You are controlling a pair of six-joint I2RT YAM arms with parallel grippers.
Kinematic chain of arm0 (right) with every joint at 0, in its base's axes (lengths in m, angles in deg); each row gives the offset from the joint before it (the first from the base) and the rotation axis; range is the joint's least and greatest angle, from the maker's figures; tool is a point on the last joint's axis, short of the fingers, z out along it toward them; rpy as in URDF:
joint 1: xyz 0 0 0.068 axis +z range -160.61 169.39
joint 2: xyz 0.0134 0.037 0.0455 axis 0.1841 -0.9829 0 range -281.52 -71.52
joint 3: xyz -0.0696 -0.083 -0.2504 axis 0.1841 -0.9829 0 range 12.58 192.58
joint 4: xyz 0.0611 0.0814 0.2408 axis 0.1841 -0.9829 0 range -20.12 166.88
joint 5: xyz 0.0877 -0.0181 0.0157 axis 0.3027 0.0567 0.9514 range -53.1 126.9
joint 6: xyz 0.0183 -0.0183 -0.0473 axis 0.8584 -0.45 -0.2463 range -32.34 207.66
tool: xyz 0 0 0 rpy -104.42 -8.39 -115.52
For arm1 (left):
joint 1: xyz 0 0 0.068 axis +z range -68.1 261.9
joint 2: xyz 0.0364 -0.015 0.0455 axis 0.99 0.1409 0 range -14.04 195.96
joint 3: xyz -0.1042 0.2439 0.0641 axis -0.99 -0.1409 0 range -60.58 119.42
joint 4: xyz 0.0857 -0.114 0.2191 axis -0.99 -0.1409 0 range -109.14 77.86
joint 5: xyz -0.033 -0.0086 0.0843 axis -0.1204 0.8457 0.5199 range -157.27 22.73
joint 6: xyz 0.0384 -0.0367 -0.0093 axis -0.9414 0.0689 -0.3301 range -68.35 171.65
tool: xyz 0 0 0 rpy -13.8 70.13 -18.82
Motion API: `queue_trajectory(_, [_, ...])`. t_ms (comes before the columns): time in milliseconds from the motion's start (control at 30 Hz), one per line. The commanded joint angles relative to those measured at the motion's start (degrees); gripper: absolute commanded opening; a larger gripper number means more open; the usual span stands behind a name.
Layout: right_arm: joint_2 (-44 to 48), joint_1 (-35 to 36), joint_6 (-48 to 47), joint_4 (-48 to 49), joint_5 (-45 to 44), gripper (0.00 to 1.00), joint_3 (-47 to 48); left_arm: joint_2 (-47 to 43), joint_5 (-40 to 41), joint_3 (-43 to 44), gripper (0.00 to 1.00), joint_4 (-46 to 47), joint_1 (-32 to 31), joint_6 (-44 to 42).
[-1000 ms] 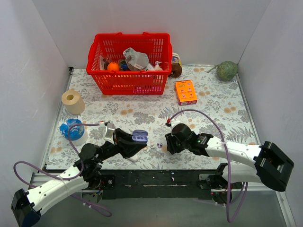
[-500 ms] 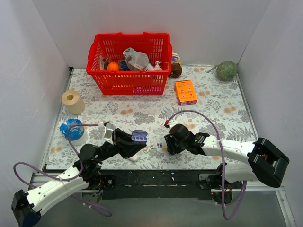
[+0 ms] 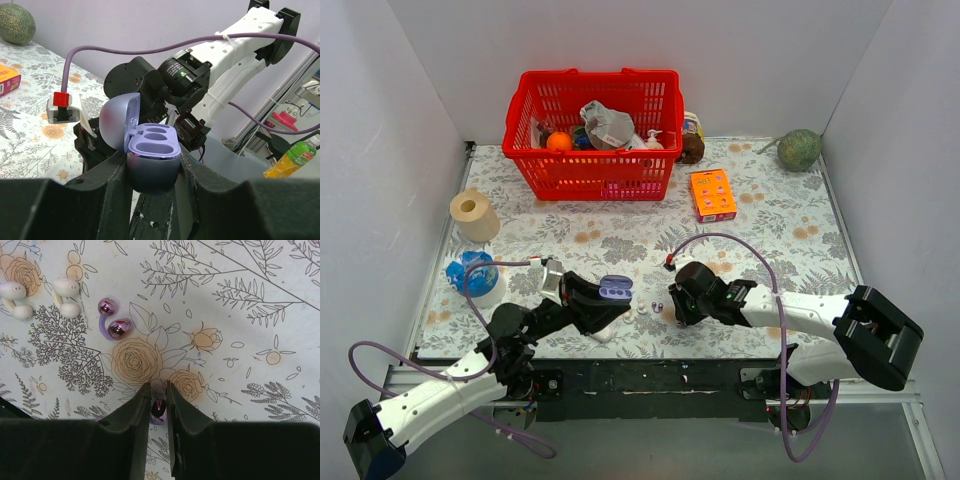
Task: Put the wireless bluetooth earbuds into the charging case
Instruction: Pick up the earbud from the center of the board.
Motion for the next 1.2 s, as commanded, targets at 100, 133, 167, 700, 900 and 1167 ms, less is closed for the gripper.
queue_trajectory(100, [-0.13,0.22,-0.44,0.36,1.05,0.18,0.65,0.38,-0.35,-0.18,0.00,0.62,0.16,-0.08])
queue_trajectory(133, [-0.04,0.22,-0.44,0.01,0.70,0.18,0.65,0.38,-0.35,-0.18,0.00,0.62,0.16,-0.16])
queue_trajectory(167, [0.49,0.22,-0.44,-0.25,0.61,0.25,0.82,0.38,-0.44,-0.10,0.00,0.62,0.16,-0.25])
queue_trajectory(700, [13.93,0.05,6.06,-3.07,1.04,0.42,-4.00,0.99,-0.35,-0.36,0.00,1.94,0.25,0.10])
queue_trajectory(900, [17.19,0.05,8.44,-1.49,1.14,0.41,-9.81,0.20,-0.35,-0.71,0.00,1.76,0.16,0.54])
queue_trajectory(1167, [16.23,-0.04,8.79,-0.08,0.70,0.47,-9.64,0.29,-0.35,-0.27,0.00,1.41,0.16,0.98])
